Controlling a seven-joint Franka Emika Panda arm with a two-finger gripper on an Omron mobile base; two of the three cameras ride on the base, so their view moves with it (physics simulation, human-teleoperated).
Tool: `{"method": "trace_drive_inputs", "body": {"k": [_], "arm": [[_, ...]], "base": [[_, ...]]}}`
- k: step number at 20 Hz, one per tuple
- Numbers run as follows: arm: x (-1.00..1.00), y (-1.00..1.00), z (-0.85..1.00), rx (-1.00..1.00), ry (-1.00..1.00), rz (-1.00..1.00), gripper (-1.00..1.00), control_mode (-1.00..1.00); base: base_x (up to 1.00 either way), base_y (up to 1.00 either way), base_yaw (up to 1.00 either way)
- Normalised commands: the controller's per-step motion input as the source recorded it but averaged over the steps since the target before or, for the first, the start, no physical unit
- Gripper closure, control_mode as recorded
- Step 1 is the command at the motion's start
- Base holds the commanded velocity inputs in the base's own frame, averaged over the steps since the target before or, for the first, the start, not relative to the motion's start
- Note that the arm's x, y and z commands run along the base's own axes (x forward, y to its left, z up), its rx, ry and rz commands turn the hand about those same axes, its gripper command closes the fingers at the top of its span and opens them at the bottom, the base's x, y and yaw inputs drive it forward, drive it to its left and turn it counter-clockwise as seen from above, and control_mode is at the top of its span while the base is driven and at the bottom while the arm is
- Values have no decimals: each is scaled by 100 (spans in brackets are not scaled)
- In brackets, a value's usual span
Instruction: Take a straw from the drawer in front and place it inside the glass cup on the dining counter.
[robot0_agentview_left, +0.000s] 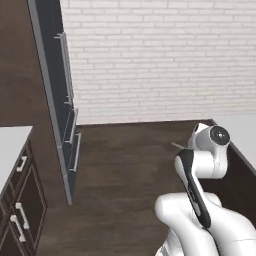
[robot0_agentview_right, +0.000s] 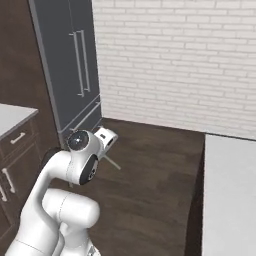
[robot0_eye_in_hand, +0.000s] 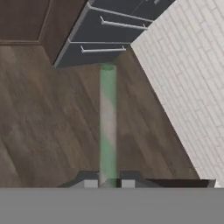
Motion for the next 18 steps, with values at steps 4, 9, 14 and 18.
{"method": "trace_drive_inputs", "body": {"k": [4, 9, 14, 18], "arm": [[0, 0, 0, 0, 0, 0, 100, 100], [0, 0, 0, 0, 0, 0, 100, 100], [0, 0, 0, 0, 0, 0, 100, 100], [0, 0, 0, 0, 0, 0, 100, 100]], "base": [[100, 30, -31], [100, 40, -39], [100, 43, -44], [100, 44, -55]]}}
